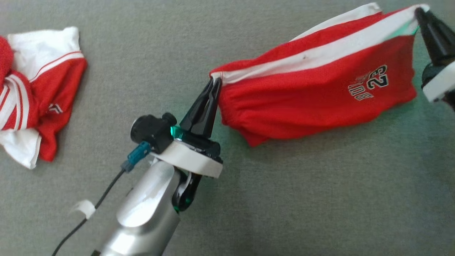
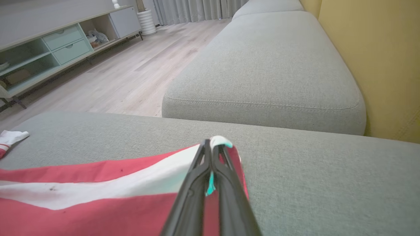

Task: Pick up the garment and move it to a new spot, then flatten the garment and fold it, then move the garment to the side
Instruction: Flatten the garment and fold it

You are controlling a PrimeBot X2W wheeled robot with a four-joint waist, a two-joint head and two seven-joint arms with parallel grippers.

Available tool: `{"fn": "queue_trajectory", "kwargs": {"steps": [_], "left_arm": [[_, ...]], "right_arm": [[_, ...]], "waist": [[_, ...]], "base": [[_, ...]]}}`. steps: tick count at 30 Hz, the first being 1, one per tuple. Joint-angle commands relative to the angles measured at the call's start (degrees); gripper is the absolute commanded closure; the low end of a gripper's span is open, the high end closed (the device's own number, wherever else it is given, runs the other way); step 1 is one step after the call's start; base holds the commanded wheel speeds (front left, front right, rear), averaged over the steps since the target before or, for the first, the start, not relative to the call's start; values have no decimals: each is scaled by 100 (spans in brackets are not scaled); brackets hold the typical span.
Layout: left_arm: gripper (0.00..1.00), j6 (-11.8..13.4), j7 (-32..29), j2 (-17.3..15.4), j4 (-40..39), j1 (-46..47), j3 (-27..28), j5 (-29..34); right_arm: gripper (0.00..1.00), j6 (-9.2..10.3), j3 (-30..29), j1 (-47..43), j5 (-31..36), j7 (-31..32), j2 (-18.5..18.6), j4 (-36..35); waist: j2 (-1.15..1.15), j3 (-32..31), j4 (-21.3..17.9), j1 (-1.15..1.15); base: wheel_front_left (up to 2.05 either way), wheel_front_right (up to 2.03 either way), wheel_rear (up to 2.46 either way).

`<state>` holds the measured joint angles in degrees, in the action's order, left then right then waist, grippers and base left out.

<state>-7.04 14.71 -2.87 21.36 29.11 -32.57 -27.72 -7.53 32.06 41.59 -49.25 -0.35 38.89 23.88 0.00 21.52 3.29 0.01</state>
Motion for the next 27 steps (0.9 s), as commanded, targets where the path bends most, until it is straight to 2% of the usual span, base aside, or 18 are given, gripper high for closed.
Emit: {"fn": "queue_trajectory", "kwargs": {"steps": [1,7,8,9,10,11,15,17,23,27], "left_arm": [[100,20,29,-16,-110,253,212,40],[100,-7,29,-4,-54,508,116,-133],[100,-12,29,-3,-31,550,73,-185],[80,-15,29,-3,-2,587,31,-232],[50,-18,29,-2,26,614,-9,-284],[0,-19,29,-2,52,636,-42,-324],[0,106,29,-2,78,557,-23,-320],[0,286,29,-1,-8,415,68,-146],[0,1022,29,-1,-778,-394,565,906],[0,1266,29,-1,-1349,-1015,678,1390]], "right_arm": [[100,4,126,175,-89,-109,173,63],[100,4,689,730,-264,-243,75,653],[87,4,797,810,-307,-276,49,753],[57,4,912,874,-370,-300,21,825],[0,4,990,931,-458,-353,-6,892],[0,4,1036,977,-544,-448,-31,963],[0,4,1350,924,-823,-710,-47,1076],[0,4,1422,818,-987,-860,-24,1138],[0,4,1545,464,-1310,-854,-80,1682],[0,4,1595,374,-1372,-753,-225,2309]], "waist": [[0,158,137,-1],[0,339,231,-1],[0,355,240,-1],[0,366,248,-1],[0,373,252,-1],[0,368,257,-1],[0,219,258,-1],[0,109,256,-1],[0,-141,275,-1],[0,-216,443,-1]], "base": [[0,0,0],[0,0,0],[0,0,0],[0,0,0],[0,0,0],[0,0,0],[0,0,0],[0,0,0],[0,0,0],[0,0,0]]}}
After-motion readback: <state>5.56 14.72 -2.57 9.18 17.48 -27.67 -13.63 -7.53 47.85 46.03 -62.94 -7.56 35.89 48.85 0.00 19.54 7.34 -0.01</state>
